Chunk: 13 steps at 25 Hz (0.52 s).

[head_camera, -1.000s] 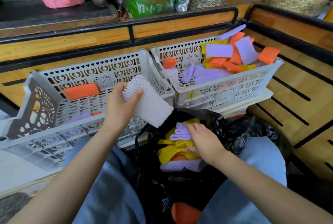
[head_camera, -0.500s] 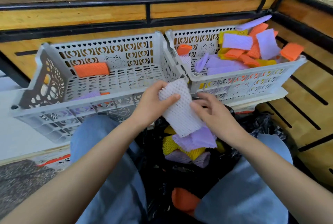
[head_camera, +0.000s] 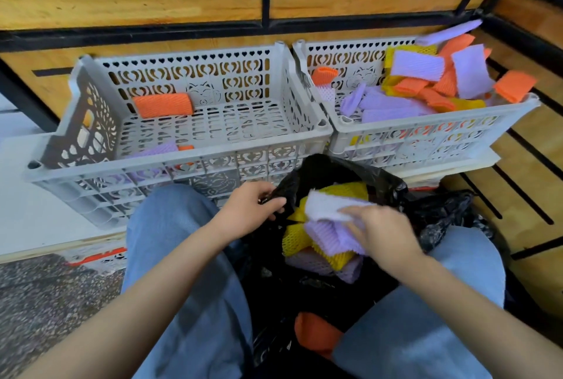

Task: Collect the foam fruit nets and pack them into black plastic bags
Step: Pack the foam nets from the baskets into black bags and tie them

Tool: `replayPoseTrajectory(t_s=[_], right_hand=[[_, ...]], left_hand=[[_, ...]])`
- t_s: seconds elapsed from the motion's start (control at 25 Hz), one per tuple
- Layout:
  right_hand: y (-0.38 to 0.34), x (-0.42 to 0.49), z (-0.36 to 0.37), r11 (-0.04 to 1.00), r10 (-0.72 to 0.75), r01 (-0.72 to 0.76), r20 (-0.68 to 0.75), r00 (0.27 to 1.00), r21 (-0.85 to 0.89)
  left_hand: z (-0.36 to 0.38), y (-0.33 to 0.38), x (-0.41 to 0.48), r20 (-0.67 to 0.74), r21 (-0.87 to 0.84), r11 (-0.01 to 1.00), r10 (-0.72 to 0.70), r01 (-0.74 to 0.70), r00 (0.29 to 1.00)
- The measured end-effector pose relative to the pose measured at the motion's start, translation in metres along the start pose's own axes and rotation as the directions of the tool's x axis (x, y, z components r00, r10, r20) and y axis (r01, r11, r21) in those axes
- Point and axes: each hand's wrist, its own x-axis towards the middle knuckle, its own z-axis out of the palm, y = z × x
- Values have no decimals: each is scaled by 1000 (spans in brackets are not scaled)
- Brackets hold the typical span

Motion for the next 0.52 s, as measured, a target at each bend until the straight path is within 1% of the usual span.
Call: replayPoseTrajectory(t_s=[0.04, 0.08, 0.16, 0.2, 0.24, 0.28, 0.32, 0.36, 0.4, 0.44, 0.48, 0.52], right_hand=[[-4, -2, 14, 998, -59, 57, 114, 992, 19], [-7, -2, 25, 993, -118, 111, 190, 975, 47], [-10, 4, 36, 983, -181, 184, 303, 936, 19], [-11, 9, 38, 980, -181, 197, 327, 927, -18], [-12, 15, 36, 983, -155, 178, 310, 938, -49], [-12, 22, 31, 992, -106, 119, 222, 969, -45], [-13, 31, 23, 999, -51, 51, 76, 996, -2], [-14, 37, 15, 998, -17, 22, -88, 996, 64], [-18, 41, 10, 993, -23, 47, -216, 976, 109], [-22, 43, 10, 991, -59, 89, -261, 964, 104], [-26, 44, 13, 990, -103, 121, -224, 969, 68], [-30, 44, 19, 990, -133, 137, -129, 983, 29]], left_hand=[[0, 0, 0, -25, -118, 993, -17, 14, 1000], [-2, 2, 0, -68, -210, 977, -39, 24, 997], [-7, 10, -2, -143, -361, 932, -87, 30, 986], [-8, 13, -5, -155, -430, 902, -113, 36, 981], [-10, 15, -7, -151, -481, 876, -127, 39, 980], [-12, 17, -9, -146, -518, 855, -135, 41, 980], [-13, 18, -10, -144, -537, 843, -141, 43, 980], [-14, 19, -12, -145, -548, 835, -148, 45, 978], [-14, 19, -12, -149, -550, 834, -149, 44, 978], [-14, 18, -13, -150, -546, 837, -151, 46, 977], [-15, 17, -13, -152, -532, 845, -154, 50, 976], [-16, 17, -13, -154, -521, 852, -160, 58, 975]])
